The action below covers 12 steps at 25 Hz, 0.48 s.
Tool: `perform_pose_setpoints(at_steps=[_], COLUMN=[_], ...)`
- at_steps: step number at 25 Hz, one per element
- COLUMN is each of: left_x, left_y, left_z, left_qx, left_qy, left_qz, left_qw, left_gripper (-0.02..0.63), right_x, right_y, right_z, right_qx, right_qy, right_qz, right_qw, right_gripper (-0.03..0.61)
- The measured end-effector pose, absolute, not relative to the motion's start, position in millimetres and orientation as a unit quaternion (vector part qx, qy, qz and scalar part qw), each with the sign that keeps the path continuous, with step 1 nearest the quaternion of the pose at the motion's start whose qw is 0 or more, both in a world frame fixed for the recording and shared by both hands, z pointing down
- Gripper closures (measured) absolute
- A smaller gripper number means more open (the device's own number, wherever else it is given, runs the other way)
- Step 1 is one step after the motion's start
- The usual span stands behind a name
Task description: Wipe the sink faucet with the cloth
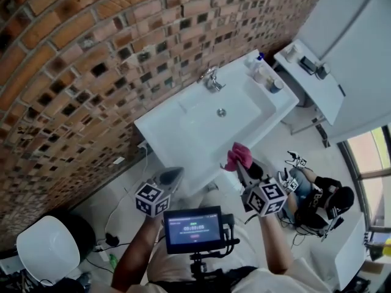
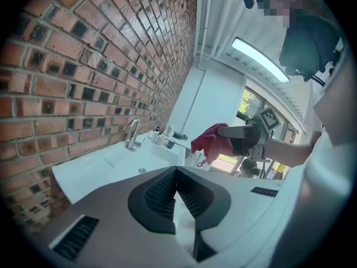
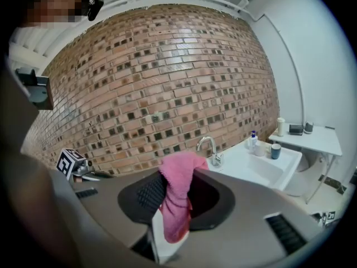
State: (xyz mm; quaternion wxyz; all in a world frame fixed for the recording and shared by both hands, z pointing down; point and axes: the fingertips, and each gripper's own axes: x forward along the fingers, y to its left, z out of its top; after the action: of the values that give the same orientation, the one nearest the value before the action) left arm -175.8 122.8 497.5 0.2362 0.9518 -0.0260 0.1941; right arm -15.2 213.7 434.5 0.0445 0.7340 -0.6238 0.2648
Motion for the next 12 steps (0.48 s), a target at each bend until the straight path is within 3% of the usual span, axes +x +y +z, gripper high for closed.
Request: perform_pose_setpoints(at_steps=[12], left_x=[-103], left_y=[80], left_z=[494], left_qx=[0.947], left_qy=[-0.069], left_qz=[0.209], left_qw=[0.235], left_gripper=[0.621], right_x=[80], right_y=[143], right_z=[436], right_qx=[0.705], right_qy=[-0.659], right_qz=[0.256], right_qw=[0.052], right_gripper=[0.463])
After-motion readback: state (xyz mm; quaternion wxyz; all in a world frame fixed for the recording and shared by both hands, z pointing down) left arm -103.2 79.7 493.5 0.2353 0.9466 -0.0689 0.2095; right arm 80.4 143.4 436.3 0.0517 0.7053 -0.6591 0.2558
